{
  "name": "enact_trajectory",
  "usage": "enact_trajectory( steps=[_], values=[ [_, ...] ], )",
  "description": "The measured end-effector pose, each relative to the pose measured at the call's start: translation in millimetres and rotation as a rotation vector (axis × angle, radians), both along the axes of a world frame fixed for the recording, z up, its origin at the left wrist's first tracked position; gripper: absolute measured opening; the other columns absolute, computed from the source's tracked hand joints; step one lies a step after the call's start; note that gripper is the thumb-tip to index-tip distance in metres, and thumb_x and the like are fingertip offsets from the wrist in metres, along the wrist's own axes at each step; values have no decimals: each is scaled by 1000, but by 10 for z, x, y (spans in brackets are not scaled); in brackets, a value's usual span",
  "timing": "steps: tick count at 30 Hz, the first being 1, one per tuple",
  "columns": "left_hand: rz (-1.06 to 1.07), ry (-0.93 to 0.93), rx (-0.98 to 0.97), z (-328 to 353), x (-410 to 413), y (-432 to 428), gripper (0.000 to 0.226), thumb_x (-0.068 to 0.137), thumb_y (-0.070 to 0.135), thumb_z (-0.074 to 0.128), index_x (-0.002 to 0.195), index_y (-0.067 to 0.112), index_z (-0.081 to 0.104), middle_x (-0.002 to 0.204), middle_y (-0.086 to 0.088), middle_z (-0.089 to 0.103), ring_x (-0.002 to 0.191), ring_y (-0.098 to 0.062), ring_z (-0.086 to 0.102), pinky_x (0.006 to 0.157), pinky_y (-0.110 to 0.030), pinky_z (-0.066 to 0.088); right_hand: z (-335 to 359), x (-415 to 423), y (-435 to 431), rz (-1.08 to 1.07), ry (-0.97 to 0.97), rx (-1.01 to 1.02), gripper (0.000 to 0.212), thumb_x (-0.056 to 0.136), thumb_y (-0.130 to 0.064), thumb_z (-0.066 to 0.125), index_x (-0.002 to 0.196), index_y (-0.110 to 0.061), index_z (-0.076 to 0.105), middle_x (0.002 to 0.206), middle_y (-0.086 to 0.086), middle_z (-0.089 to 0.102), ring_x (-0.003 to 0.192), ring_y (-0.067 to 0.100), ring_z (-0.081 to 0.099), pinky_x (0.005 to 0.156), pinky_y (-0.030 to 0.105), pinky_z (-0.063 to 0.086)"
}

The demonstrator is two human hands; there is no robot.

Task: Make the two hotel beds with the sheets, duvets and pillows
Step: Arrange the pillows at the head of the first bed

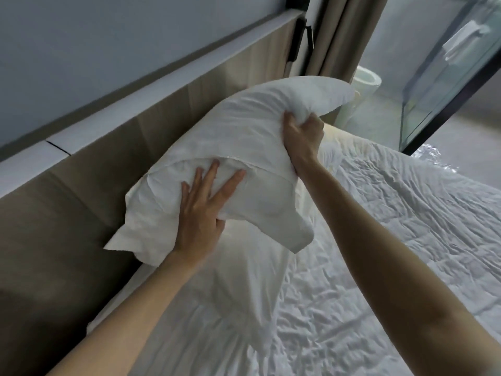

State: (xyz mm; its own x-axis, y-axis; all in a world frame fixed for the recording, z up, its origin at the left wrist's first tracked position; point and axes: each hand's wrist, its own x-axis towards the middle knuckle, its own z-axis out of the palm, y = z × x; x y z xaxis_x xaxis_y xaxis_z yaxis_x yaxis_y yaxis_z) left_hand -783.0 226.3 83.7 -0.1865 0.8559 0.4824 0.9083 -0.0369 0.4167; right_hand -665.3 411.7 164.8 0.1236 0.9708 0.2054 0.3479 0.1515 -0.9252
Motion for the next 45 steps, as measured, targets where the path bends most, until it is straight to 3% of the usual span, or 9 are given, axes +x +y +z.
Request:
enact_trajectory(
  steps=[11, 18, 24, 27, 29, 31, 35, 39, 45],
  values=[
    [-282, -344, 434, 1084, 636, 14, 79, 76, -29, 42, 141, 16, 46, 146, -9, 45, 141, -21, 34, 116, -25, 26, 1389, 458, -148, -16, -67, 340, 27, 82, -29, 59, 81, -2, 59, 68, -2, 55, 71, 18, 54, 71, 38, 48],
    [-317, -739, 327, 949, 876, 104, 76, 83, -22, 45, 143, 26, 41, 147, 7, 44, 140, -10, 35, 116, -33, 31, 1478, 432, 66, 66, -393, 320, 38, 83, -21, 60, 59, -18, 31, 65, 4, 41, 71, 24, 42, 62, 31, 27],
    [-175, -954, 206, 647, 436, 196, 55, 97, 11, 56, 141, 39, 41, 140, 23, 48, 132, 1, 41, 108, -24, 36, 1016, -242, 371, 267, -545, 136, 23, 76, -9, 56, 61, -14, 39, 66, 1, 49, 75, 24, 50, 58, 31, 32],
    [45, -1084, 179, 383, 108, 183, 43, 99, 23, 53, 141, 28, 46, 137, 13, 54, 127, -2, 49, 107, -22, 39, 553, -781, 425, 395, -469, -41, 4, 81, -8, 59, 84, -7, 57, 80, 4, 52, 79, 20, 50, 51, 25, 32],
    [298, -1161, 111, 177, -180, 164, 35, 99, 33, 52, 132, 25, 52, 125, 7, 60, 119, -11, 55, 103, -29, 43, 300, -1073, 389, 514, -258, -206, 35, 87, -5, 61, 122, -1, 58, 92, 8, 57, 80, 20, 56, 53, 14, 41],
    [474, -1193, -12, -39, -505, 127, 32, 99, 32, 51, 129, 23, 54, 119, 1, 62, 113, -21, 58, 99, -37, 46, 85, -1229, 328, 744, -227, -331, 48, 91, -3, 60, 138, -7, 50, 112, 13, 61, 96, 27, 63, 76, 23, 55],
    [599, -1096, -288, -254, -935, -12, 57, 92, 24, 54, 145, 33, 35, 137, -3, 52, 114, -26, 56, 98, -47, 48, -457, -1122, 203, 875, -475, -349, 59, 91, -9, 63, 146, -15, 41, 145, 8, 45, 118, 21, 50, 105, 35, 41],
    [690, -753, -107, -80, -917, 57, 69, 93, 12, 51, 153, 19, 16, 155, -11, 20, 140, -28, 27, 109, -41, 30, -924, -614, 171, 559, -784, -142, 54, 96, -43, 50, 147, -35, 36, 160, -1, 20, 148, 22, 14, 120, 45, 4],
    [340, -161, -316, 1, -998, 891, 55, 98, 25, 43, 150, 21, 28, 158, -13, 17, 146, -34, 12, 117, -50, 14, -1134, 68, 159, 261, -608, -479, 74, 84, -72, 49, 148, -54, 15, 163, -1, -10, 148, 38, -1, 114, 62, 3]
  ],
)
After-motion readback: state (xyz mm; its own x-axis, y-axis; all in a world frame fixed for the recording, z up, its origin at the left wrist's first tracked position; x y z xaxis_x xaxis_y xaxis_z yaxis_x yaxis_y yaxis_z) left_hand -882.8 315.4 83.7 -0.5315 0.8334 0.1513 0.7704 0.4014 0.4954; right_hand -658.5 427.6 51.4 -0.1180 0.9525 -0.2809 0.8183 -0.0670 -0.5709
